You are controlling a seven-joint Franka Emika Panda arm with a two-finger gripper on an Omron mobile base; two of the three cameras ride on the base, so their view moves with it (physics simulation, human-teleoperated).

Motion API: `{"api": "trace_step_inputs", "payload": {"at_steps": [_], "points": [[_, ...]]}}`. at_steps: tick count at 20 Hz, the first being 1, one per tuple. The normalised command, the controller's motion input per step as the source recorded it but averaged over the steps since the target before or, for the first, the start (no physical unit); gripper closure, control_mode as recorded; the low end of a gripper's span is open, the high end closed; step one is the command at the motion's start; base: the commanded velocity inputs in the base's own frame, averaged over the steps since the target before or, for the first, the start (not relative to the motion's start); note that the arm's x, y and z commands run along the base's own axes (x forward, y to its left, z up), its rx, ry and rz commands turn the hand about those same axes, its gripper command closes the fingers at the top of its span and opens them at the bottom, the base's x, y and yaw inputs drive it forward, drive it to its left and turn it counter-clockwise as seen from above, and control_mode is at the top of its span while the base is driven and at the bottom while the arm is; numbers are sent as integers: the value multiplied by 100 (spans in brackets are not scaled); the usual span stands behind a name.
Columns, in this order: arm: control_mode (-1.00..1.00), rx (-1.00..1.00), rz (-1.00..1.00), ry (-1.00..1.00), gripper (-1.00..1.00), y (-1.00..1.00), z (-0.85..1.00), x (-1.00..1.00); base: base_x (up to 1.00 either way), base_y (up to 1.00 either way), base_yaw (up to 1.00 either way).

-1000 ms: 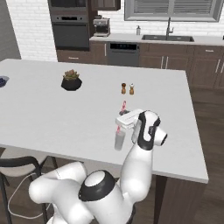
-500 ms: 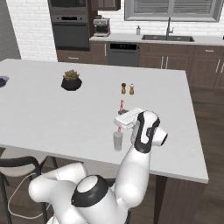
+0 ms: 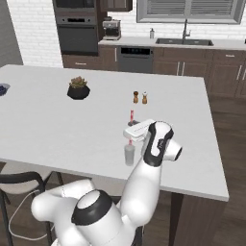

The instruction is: Take a straw from the drawer in front and place it inside the glass cup on the dining counter.

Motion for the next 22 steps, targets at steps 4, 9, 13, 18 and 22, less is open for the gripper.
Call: {"api": "trace_step_inputs", "payload": {"at_steps": [4,9,13,18,22], "points": [[-100,0,0,2,100,0,0,-7,0,0,0],[-100,0,0,1,100,0,-5,-9,0,0,0],[-100,0,0,2,100,0,-8,-16,0,0,0],[-100,0,0,5,100,0,-14,0,0,0,0],[-100,0,0,9,100,0,-19,2,0,0,0]]}}
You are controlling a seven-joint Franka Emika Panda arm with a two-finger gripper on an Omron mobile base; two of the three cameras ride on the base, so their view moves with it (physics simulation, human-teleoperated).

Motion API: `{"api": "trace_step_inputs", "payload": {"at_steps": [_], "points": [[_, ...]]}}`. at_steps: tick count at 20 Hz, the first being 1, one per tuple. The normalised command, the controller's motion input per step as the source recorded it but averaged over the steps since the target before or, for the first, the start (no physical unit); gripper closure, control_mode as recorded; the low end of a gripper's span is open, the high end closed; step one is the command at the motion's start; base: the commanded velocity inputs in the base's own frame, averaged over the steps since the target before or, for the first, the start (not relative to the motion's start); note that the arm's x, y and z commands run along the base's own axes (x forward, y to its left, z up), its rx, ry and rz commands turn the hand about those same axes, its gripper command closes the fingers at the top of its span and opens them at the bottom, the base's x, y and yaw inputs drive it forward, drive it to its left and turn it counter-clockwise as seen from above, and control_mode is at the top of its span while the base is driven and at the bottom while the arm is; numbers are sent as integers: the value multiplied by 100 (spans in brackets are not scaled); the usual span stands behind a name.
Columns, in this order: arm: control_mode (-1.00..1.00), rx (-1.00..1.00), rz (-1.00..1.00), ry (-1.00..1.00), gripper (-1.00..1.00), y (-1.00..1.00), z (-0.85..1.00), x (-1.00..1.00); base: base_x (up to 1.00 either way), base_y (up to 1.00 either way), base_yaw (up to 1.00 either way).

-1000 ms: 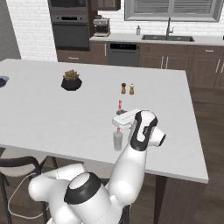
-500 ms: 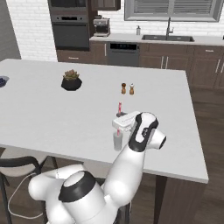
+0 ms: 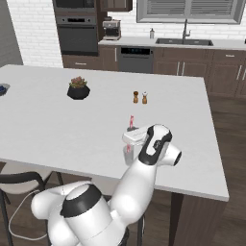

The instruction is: Take a straw from the drawer in front and place it inside the glass cup on the dining counter.

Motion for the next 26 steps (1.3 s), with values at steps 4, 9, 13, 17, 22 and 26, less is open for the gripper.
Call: {"api": "trace_step_inputs", "payload": {"at_steps": [4,9,13,17,22,26], "points": [[-100,0,0,7,100,0,-14,15,0,0,0],[-100,0,0,3,100,1,-7,16,0,0,0],[-100,0,0,0,100,0,0,24,0,0,0],[-100,0,0,0,100,0,1,1,0,0,0],[-100,0,0,0,100,0,3,0,0,0,0],[-100,0,-1,0,100,0,11,-3,0,0,0]]}}
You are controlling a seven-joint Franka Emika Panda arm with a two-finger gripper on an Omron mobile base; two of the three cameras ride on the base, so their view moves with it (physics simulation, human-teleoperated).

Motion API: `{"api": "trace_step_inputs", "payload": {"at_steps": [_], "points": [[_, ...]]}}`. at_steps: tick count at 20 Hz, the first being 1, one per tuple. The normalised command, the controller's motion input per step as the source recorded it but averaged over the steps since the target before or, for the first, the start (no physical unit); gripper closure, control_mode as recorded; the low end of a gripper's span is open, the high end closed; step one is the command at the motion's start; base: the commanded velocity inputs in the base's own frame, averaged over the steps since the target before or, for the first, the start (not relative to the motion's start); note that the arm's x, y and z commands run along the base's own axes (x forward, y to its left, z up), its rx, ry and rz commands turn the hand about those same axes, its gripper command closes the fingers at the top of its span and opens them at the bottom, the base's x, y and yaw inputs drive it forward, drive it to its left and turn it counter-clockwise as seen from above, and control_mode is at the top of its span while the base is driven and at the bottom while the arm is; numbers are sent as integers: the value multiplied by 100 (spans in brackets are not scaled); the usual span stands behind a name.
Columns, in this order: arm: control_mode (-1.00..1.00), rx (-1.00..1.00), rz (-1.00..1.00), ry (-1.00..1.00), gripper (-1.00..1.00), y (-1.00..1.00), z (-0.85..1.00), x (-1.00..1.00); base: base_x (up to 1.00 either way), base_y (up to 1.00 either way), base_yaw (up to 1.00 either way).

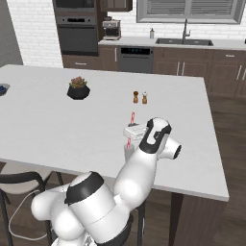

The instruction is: Take a straw from the drawer in front and place it inside the glass cup on the dining counter.

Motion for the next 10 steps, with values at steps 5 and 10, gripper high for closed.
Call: {"api": "trace_step_inputs", "payload": {"at_steps": [5,10], "points": [[-100,0,-1,-1,100,0,29,-14,0,0,0],[-100,0,-1,-1,100,0,18,-12,0,0,0]]}}
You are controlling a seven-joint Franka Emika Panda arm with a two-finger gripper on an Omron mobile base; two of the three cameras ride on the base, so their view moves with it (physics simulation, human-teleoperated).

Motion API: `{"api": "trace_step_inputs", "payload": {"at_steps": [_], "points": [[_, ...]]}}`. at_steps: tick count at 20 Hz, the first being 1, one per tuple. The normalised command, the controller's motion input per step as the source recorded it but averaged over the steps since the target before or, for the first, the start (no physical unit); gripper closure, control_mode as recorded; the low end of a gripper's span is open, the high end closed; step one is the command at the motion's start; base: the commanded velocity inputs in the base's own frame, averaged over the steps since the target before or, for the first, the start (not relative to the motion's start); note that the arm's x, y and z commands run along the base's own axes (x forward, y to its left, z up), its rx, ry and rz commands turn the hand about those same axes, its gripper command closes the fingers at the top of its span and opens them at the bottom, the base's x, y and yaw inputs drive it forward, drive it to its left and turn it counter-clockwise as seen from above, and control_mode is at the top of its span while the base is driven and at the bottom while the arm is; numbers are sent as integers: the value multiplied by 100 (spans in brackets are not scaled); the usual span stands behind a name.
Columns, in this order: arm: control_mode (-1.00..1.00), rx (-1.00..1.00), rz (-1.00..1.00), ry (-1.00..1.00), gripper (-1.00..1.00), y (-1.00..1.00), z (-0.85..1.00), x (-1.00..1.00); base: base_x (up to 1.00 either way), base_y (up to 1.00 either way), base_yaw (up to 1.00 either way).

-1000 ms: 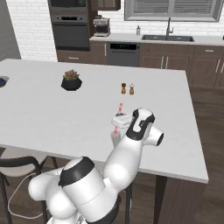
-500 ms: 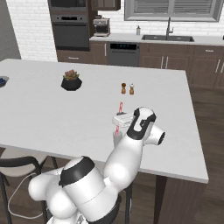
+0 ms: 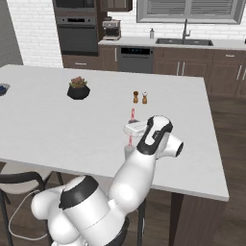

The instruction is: Take a straw from the drawer in front and place it inside the glass cup on the dining counter.

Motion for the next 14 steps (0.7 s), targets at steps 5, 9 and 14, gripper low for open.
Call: {"api": "trace_step_inputs", "payload": {"at_steps": [5,9,14], "points": [[-100,0,-1,0,100,0,0,0,0,0,0],[-100,0,-1,0,100,0,0,0,0,0,0],[-100,0,0,0,100,0,-10,0,0,0,0]]}}
